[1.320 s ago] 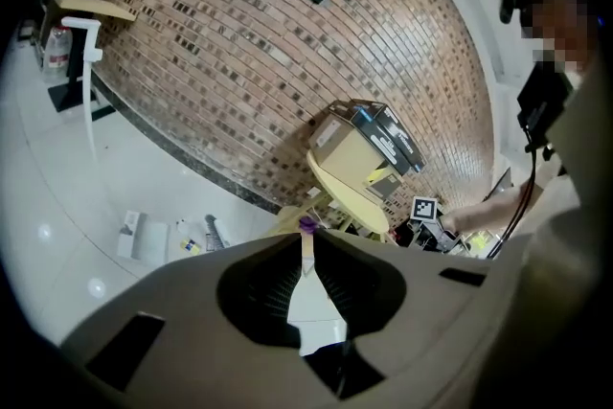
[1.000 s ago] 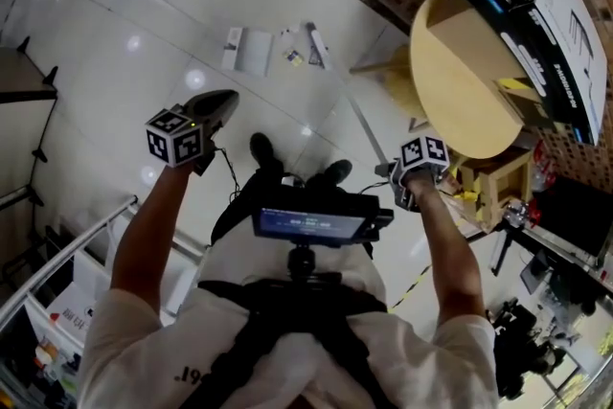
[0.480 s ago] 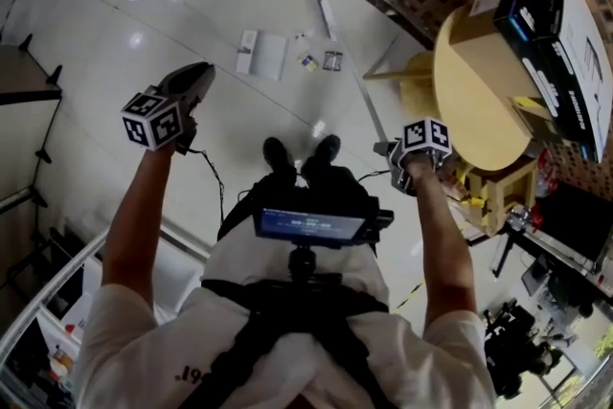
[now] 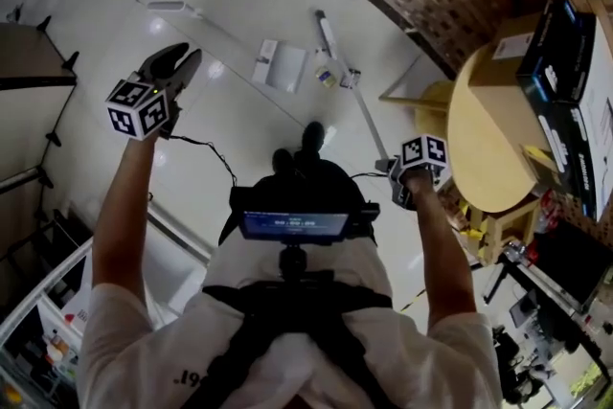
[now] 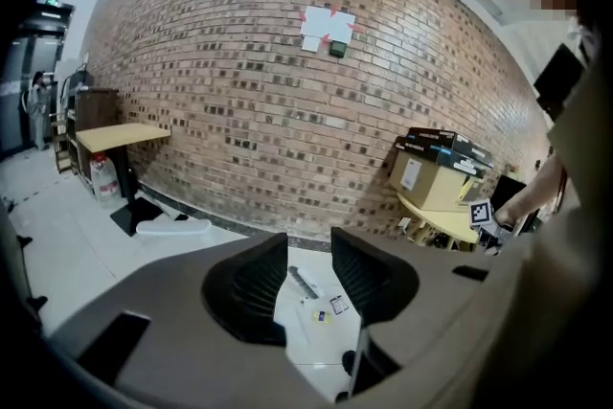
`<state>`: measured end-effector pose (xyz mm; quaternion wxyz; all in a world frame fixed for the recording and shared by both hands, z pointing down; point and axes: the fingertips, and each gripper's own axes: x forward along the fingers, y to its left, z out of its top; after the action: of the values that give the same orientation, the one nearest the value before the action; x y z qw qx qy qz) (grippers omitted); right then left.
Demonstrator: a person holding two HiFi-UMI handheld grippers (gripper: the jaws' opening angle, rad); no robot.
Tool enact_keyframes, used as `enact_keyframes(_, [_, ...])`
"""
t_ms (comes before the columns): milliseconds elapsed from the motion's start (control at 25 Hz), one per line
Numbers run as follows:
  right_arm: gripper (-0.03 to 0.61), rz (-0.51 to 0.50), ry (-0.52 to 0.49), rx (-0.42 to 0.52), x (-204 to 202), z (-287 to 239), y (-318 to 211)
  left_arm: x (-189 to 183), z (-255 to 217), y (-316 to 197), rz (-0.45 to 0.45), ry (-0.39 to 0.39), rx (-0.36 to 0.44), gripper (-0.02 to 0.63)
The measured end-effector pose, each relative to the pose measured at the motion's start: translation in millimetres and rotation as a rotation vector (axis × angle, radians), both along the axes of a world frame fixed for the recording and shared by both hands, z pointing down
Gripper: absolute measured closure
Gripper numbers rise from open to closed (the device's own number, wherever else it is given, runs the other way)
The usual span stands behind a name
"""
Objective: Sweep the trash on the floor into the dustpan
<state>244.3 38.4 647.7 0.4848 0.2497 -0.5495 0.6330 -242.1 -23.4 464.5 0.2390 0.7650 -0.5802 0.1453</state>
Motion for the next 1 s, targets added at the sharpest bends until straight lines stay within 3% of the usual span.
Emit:
enact_keyframes(240, [0.505, -0.044, 0.030, -0.005, -13, -4, -21, -24, -13, -42, 0.069, -0.130, 0.022, 0.397])
enact_keyframes(400, [0.505, -0.024, 0.059, 0.007, -25, -11, -22, -52, -19, -66, 0.185, -0.248, 0.017, 0.368])
enact_keyframes(520, [0.505, -0.016, 0.096, 0.007, -41, -8, -20, -74, -4, -77, 0.373, -0.401, -0.050, 0.219])
enact_keyframes(600, [0.505, -0.003, 0.115, -0.005, -57, -5, -15, -90, 18, -75, 0.520, -0.530, -0.112, 0.175])
enact_keyframes(720, [0.505, 0.031, 0.131, -0.018, -84, -1, -2, -117, 55, -71, 0.672, -0.628, -0.195, 0.172])
enact_keyframes(1000, [0.505, 0.114, 0.137, -0.023, -126, -4, 4, -155, 119, -80, 0.828, -0.715, -0.331, 0.161])
